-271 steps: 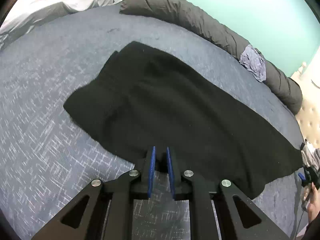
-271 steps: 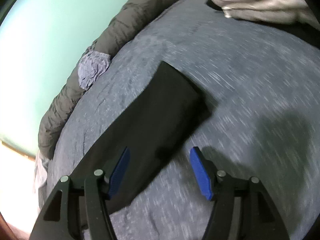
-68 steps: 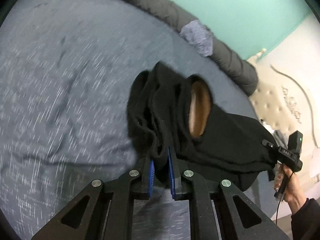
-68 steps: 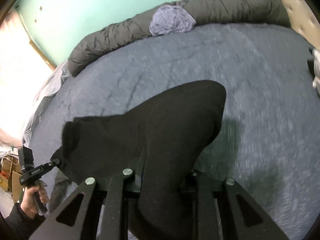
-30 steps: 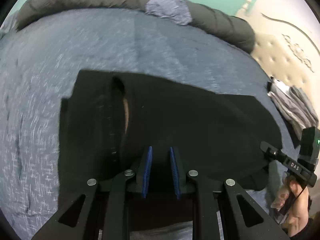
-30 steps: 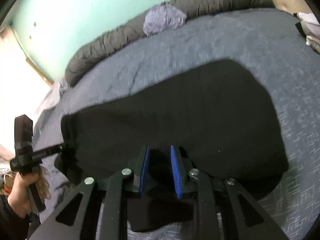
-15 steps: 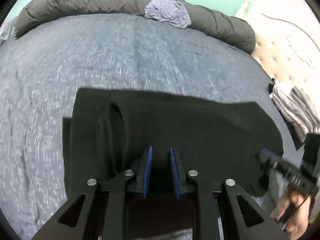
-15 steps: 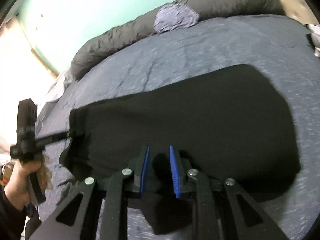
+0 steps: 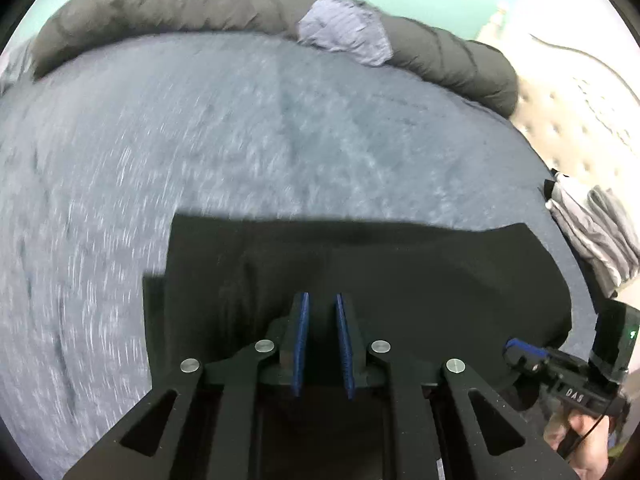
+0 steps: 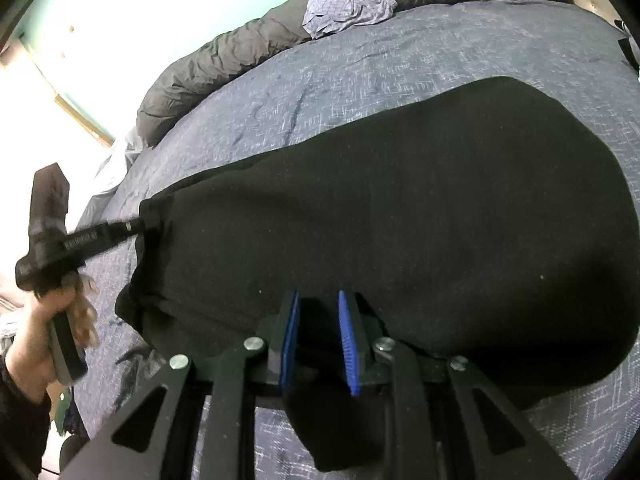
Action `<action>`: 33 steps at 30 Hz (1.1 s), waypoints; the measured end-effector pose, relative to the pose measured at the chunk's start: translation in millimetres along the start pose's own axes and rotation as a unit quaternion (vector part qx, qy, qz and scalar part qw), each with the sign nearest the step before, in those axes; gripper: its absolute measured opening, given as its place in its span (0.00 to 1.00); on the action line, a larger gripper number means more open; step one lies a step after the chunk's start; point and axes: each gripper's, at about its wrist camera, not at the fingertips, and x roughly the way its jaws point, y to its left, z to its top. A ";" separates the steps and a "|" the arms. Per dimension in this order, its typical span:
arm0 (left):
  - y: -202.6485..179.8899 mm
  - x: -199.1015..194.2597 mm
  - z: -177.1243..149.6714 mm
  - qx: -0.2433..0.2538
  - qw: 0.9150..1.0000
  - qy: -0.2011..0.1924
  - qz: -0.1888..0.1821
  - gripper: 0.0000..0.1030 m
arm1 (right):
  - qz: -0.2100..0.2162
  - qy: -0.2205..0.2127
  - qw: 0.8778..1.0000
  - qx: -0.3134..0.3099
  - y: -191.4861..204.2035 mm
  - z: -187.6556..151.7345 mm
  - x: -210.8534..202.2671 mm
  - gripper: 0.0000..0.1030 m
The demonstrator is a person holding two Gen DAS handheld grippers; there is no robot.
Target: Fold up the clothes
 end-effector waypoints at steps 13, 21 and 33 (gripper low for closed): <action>31.9 22.5 1.9 -0.033 0.999 0.018 0.016 0.08 | 0.005 -0.006 1.000 0.004 1.4 3.5 -1.0 0.18; 28.2 -12.8 -13.1 -0.003 1.000 -0.003 -0.007 0.14 | 0.004 -0.041 0.999 -0.004 10.9 14.6 -5.8 0.18; 30.6 -14.9 -61.6 0.022 0.999 0.001 -0.034 0.14 | -0.046 -0.023 0.998 -0.026 34.8 58.4 16.9 0.18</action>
